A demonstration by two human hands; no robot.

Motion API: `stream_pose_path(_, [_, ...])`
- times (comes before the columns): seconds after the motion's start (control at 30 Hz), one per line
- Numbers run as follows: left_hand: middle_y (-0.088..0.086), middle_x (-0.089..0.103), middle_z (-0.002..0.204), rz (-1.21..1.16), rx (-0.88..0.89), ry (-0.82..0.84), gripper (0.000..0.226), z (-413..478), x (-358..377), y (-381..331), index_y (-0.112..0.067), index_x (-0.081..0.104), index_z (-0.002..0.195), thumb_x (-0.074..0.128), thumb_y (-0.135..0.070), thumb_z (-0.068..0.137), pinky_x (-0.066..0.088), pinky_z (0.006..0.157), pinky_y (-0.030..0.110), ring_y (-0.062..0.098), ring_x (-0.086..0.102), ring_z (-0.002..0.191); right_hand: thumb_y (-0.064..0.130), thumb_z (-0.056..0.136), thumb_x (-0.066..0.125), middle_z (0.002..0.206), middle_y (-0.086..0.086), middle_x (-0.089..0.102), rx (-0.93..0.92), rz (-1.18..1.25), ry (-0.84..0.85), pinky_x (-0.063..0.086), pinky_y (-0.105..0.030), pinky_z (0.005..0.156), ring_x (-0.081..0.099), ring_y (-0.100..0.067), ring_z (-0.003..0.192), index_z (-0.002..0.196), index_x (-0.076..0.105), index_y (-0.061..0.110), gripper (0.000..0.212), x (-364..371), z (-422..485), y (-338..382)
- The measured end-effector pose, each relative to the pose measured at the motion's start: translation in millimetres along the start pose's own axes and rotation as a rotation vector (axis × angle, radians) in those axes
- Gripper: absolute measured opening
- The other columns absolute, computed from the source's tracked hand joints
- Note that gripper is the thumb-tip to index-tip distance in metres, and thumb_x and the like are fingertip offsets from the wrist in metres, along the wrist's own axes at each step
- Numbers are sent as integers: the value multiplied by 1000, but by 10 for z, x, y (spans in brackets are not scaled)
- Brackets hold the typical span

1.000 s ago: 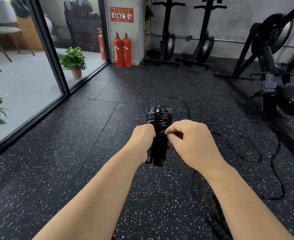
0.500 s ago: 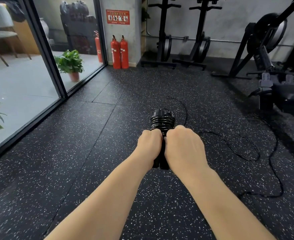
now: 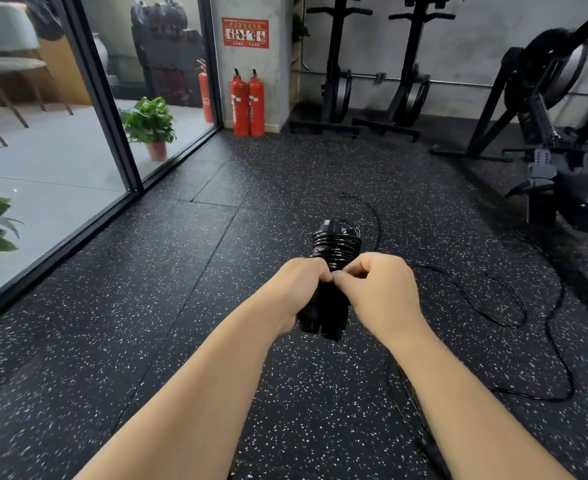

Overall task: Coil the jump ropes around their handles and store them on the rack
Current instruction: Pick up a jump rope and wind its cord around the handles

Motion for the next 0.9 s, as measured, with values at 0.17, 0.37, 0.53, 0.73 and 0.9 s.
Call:
stream_pose_path(0.17, [6,56,61,-76,-73,26,18,14,-75,-23,-11,54,72,45,-13,87,39,52,24,22,52,53,20,82,70,58,9,58,-55,116,29,34,-24,52,46,-4,51,71,67,14,13,19,40,9])
stream_pose_path(0.37, [-2,51,43,-14,-74,68,28,-23,-44,-41,-13,50,67,43,-20,93,32,44,19,13,45,34,20,85,69,55,4,58,-22,186,37,36,-21,49,45,-5,47,70,68,9,19,-6,93,-55])
stream_pose_path(0.53, [10,49,76,95,-7,4,19,1,-19,-39,-14,50,77,44,-32,80,31,61,32,22,41,63,20,85,67,56,1,59,24,223,16,38,-29,54,47,-12,52,71,68,8,18,49,83,-82])
stream_pose_path(0.73, [9,51,87,166,77,63,44,-43,5,-67,-13,49,89,54,-44,57,34,59,31,24,45,71,16,84,69,52,3,56,62,333,-7,36,-22,49,43,-5,46,68,68,5,20,-7,133,-111])
stream_pose_path(0.9, [17,61,89,130,142,228,5,-64,-20,-60,-10,55,88,59,-13,87,41,64,32,25,55,79,20,86,68,50,6,54,41,335,10,36,-18,48,41,-1,43,72,69,6,20,-81,128,-162])
Point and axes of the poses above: each hand's wrist, its own z-axis towards the middle knuckle, its own x-axis out of the palm, y = z × x, the point moved 1 cm from there along z, towards the middle knuckle
